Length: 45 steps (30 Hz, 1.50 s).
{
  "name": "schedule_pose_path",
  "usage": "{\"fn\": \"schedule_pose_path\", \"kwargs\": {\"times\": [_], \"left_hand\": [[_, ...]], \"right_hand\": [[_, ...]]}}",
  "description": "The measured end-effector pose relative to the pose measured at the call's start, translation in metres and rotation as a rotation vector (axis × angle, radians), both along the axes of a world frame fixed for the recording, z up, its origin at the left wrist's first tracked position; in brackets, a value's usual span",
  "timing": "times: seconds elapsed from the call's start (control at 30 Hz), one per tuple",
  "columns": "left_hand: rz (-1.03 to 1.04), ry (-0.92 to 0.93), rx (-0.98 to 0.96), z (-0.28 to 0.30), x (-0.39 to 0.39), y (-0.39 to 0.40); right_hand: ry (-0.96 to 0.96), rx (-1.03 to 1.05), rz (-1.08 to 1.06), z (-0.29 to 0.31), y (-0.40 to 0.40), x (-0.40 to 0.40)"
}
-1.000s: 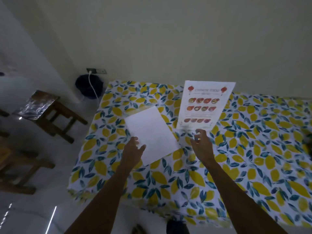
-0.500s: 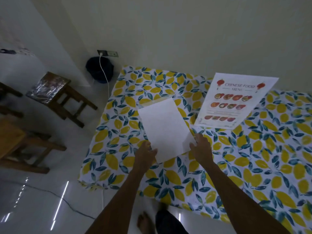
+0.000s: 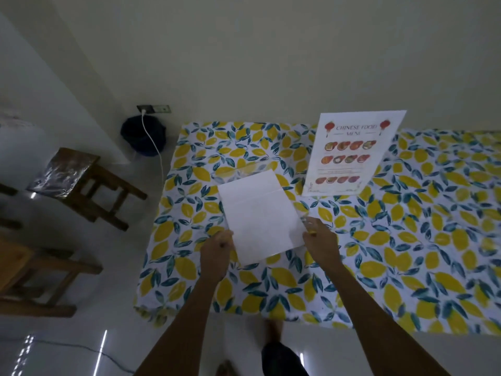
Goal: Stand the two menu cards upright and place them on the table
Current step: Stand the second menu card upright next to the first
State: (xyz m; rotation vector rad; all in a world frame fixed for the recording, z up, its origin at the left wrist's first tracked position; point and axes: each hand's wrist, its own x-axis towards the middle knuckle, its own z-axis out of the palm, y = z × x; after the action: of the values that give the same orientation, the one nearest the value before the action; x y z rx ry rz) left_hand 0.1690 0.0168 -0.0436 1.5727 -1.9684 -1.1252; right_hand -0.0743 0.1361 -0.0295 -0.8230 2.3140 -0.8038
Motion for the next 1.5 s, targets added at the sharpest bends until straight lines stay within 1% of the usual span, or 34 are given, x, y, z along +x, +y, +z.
{"fn": "schedule_pose_path", "kwargs": {"times": [0.13,0.23,0.27,0.37,0.47,0.57,0.6,0.7,0.73,0.77,0.87,0.97,1.1,1.2,1.3,1.37,1.43,1.5], "left_hand": [[-0.033,0.063,0.056,0.021,0.025,0.007],[-0.057,0.2,0.124,0.037,0.045,0.013],[-0.07,0.204,0.147,0.044,0.051,0.016],[-0.105,0.262,0.101,0.055,0.059,0.023],[-0.089,0.306,0.118,0.072,0.059,0.025],[-0.085,0.351,0.076,0.079,0.053,0.011],[-0.105,0.32,0.038,0.085,0.05,0.006],[-0.15,0.242,-0.18,0.092,0.041,-0.02],[-0.165,0.237,-0.214,0.097,0.037,-0.03],[-0.182,0.239,-0.236,0.1,0.032,-0.04],[-0.178,0.273,-0.212,0.106,0.01,-0.073],[-0.119,0.211,-0.239,0.103,-0.017,-0.104],[-0.053,0.204,-0.286,0.093,-0.049,-0.129],[-0.009,0.145,-0.197,0.083,-0.067,-0.137],[-0.054,0.085,-0.142,0.063,-0.073,-0.139],[-0.047,0.027,-0.102,0.05,-0.075,-0.141],[-0.05,-0.063,-0.042,0.035,-0.078,-0.144],[-0.048,-0.099,-0.014,0.026,-0.081,-0.144]], "right_hand": [[-0.063,-0.118,-0.062,0.024,0.03,0.034],[-0.118,-0.195,-0.123,0.046,0.052,0.056],[-0.121,-0.217,-0.125,0.051,0.059,0.061],[-0.067,-0.26,-0.086,0.063,0.071,0.071],[-0.073,-0.312,-0.088,0.076,0.074,0.072],[-0.062,-0.355,-0.05,0.09,0.068,0.065],[-0.044,-0.36,-0.036,0.094,0.064,0.061],[0.02,-0.384,-0.026,0.103,0.044,0.043],[0.037,-0.39,-0.018,0.106,0.035,0.036],[0.05,-0.397,-0.009,0.109,0.024,0.029],[0.086,-0.422,-0.014,0.114,-0.013,0.004],[0.16,-0.405,-0.013,0.098,-0.052,-0.019],[0.117,-0.34,-0.029,0.054,-0.094,-0.04],[0.085,-0.282,-0.048,0.026,-0.112,-0.047],[0.037,-0.214,-0.072,0.008,-0.123,-0.052],[0.029,-0.166,-0.053,-0.003,-0.128,-0.056],[0.046,-0.176,-0.03,-0.014,-0.127,-0.057],[0.075,-0.21,-0.022,-0.018,-0.125,-0.058]]}}
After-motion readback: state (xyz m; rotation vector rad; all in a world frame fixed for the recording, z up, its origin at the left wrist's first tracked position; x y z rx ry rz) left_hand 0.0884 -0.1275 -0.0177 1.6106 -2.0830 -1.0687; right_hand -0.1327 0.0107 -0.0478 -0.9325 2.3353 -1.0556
